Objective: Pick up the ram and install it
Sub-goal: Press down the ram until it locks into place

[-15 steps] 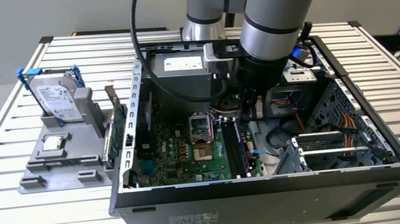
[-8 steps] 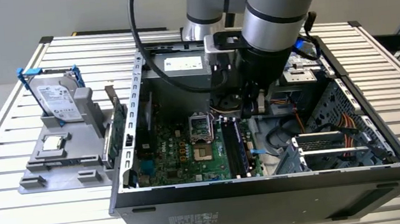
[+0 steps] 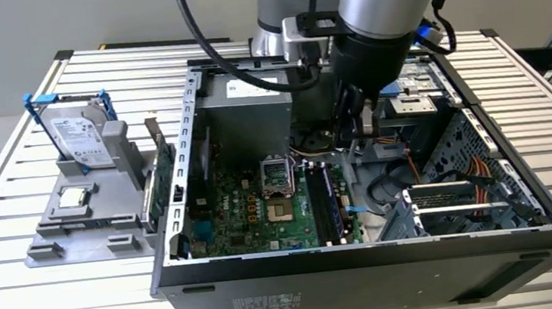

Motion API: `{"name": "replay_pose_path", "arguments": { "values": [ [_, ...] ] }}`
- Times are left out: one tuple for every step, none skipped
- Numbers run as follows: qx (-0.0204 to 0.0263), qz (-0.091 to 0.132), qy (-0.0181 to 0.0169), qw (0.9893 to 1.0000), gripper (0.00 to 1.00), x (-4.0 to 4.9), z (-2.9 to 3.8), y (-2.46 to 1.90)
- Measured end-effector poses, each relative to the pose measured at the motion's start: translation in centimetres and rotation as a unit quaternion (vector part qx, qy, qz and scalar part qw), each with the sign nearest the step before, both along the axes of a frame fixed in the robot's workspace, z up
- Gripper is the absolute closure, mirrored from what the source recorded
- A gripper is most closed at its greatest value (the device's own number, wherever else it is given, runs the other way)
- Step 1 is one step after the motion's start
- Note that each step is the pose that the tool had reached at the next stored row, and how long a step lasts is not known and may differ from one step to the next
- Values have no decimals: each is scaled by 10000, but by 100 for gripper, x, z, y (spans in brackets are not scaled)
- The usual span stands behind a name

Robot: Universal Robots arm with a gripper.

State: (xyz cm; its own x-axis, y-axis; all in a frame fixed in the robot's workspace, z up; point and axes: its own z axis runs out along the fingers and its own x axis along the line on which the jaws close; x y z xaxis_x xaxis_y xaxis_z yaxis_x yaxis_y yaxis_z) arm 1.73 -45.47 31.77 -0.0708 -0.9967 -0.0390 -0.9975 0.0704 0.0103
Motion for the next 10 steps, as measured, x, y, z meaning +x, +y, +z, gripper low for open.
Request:
{"name": "replay_pose_path", "arguments": {
  "values": [
    [0, 0, 0, 10000, 100, 0, 39, 0],
    [0, 0, 0, 10000, 100, 0, 78, 0],
    [0, 0, 0, 10000, 100, 0, 118, 0],
    [0, 0, 0, 10000, 100, 0, 158, 0],
    [0, 0, 0, 10000, 100, 0, 202, 0],
    [-1, 0, 0, 10000, 100, 0, 243, 0],
    [0, 0, 0, 10000, 100, 0, 285, 0],
    [1, 0, 0, 10000, 100, 0, 326, 0],
    [-1, 0, 0, 10000, 100, 0, 366, 0],
    [0, 0, 0, 10000, 100, 0, 406, 0]
  ]
}}
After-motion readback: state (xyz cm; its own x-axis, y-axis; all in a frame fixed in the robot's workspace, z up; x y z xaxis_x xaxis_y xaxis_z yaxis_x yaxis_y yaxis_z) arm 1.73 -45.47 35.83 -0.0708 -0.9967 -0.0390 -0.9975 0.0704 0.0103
